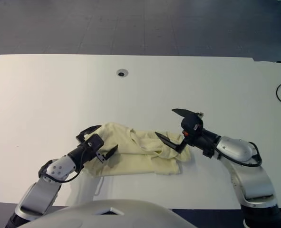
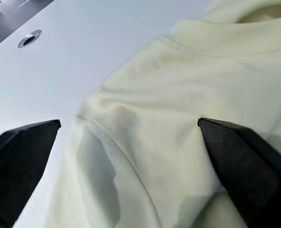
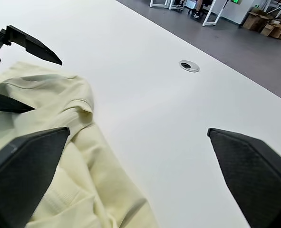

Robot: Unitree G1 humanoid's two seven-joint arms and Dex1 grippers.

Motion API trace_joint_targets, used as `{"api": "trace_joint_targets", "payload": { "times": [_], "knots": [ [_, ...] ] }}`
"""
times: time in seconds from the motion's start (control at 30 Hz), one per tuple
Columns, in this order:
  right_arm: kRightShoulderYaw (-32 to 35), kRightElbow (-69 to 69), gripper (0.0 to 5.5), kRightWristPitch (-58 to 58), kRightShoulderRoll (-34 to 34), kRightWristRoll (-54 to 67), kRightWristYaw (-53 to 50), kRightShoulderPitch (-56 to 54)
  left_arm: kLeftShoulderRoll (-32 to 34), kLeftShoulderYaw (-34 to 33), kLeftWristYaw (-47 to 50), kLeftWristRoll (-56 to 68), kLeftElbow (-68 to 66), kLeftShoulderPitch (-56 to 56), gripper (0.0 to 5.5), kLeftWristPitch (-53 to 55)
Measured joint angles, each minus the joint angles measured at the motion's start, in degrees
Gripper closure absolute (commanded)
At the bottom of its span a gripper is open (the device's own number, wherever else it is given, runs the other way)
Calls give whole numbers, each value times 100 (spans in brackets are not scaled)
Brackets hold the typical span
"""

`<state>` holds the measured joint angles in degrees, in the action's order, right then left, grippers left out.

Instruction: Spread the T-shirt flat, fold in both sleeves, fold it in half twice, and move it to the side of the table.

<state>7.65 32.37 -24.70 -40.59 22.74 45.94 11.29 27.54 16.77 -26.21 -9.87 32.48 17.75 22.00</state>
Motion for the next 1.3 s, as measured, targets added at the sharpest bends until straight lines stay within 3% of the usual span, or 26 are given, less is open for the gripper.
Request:
{"api": "trace_joint_targets", "payload": {
  "times": [0.2,0.37,0.47,0.6,0.83,1.1,1.3],
  "knots": [
    [321,-410,10,93,-86,428,424,-267,522,-1332,-470,676,269,91,13,-202],
    [340,-387,10,311,-350,314,649,-238,880,-2530,-1379,1981,31,-232,13,-861],
    [368,-136,57,320,-543,228,762,-11,1037,-2694,-1983,2416,-634,-665,10,-1432],
    [415,224,115,422,-827,113,994,388,1144,-2458,-3051,2861,-1855,-1736,10,-2137],
    [175,-48,238,457,-1157,-143,1191,269,905,-1587,-4542,3308,-3378,-3467,10,-2372],
    [-533,-457,379,476,-1231,-491,1361,-51,461,-677,-5121,2768,-4606,-4305,10,-2645],
    [-950,-664,478,462,-1237,-586,1497,-284,289,-469,-5231,2542,-5088,-4478,10,-2845]
  ]
}}
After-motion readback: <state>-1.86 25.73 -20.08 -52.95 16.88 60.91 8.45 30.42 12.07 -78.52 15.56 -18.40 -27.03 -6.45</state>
